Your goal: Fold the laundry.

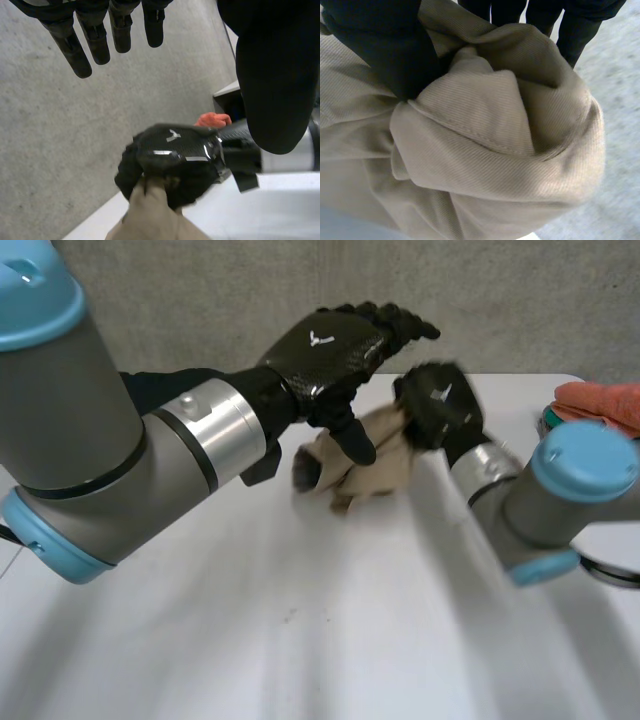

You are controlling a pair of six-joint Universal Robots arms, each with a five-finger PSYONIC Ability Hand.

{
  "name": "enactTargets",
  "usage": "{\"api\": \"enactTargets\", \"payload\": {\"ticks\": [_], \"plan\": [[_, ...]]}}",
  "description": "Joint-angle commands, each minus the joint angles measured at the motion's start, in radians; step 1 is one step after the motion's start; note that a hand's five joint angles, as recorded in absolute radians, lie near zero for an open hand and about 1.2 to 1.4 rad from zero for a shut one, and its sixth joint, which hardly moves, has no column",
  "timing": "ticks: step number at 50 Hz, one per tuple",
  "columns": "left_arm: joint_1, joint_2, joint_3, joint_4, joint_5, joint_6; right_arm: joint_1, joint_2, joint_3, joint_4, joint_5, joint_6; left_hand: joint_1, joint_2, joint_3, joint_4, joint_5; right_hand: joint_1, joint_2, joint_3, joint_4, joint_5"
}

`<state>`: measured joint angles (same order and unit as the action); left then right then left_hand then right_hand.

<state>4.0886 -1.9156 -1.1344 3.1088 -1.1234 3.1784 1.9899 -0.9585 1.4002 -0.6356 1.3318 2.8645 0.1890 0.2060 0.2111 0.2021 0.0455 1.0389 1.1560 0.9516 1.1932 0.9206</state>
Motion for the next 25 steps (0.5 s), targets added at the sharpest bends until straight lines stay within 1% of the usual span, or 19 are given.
{"api": "enactTargets", "payload": {"ticks": [1, 3, 9, 15, 16, 19, 20, 23, 25], "plan": [[0.003, 0.047, 0.002, 0.042, -0.022, -0.002, -0.129, -0.077, -0.167, 0.016, -0.006, 0.064, 0.025, 0.008, 0.002, 0.011, -0.006, 0.357, 0.24, 0.445, 0.203, 0.301], [0.006, 0.055, 0.001, 0.054, -0.026, -0.002, -0.163, -0.088, -0.204, 0.016, -0.006, 0.09, 0.025, 0.008, 0.002, 0.011, -0.006, 0.357, 0.24, 0.445, 0.203, 0.301], [0.007, 0.063, 0.002, 0.068, -0.024, -0.003, -0.347, -0.066, -0.351, 0.008, -0.013, 0.214, 0.025, 0.008, 0.002, 0.011, -0.006, 0.357, 0.24, 0.445, 0.203, 0.301], [0.007, 0.052, 0.001, 0.068, -0.023, -0.003, -0.486, 0.041, -0.495, -0.013, -0.019, 0.272, 0.025, 0.008, 0.002, 0.011, -0.006, 0.357, 0.24, 0.445, 0.203, 0.301], [0.007, 0.049, 0.001, 0.068, -0.023, -0.003, -0.523, 0.073, -0.522, -0.024, -0.029, 0.273, 0.025, 0.008, 0.002, 0.011, -0.006, 0.357, 0.24, 0.445, 0.203, 0.301], [0.007, 0.044, -0.002, 0.068, -0.023, -0.003, -0.572, 0.128, -0.552, -0.039, -0.062, 0.274, 0.025, 0.008, 0.002, 0.011, -0.006, 0.357, 0.24, 0.445, 0.203, 0.301], [0.007, 0.041, -0.005, 0.068, -0.023, -0.003, -0.603, 0.168, -0.563, -0.052, -0.098, 0.274, 0.025, 0.008, 0.002, 0.011, -0.006, 0.357, 0.24, 0.445, 0.203, 0.301], [0.007, 0.035, -0.01, 0.07, -0.021, -0.003, -0.649, 0.233, -0.57, -0.073, -0.166, 0.276, 0.025, 0.008, 0.002, 0.011, -0.006, 0.357, 0.24, 0.445, 0.203, 0.301], [0.006, 0.032, -0.013, 0.07, -0.021, -0.002, -0.69, 0.305, -0.573, -0.096, -0.224, 0.276, 0.025, 0.008, 0.002, 0.011, -0.006, 0.357, 0.24, 0.445, 0.203, 0.301]]}}
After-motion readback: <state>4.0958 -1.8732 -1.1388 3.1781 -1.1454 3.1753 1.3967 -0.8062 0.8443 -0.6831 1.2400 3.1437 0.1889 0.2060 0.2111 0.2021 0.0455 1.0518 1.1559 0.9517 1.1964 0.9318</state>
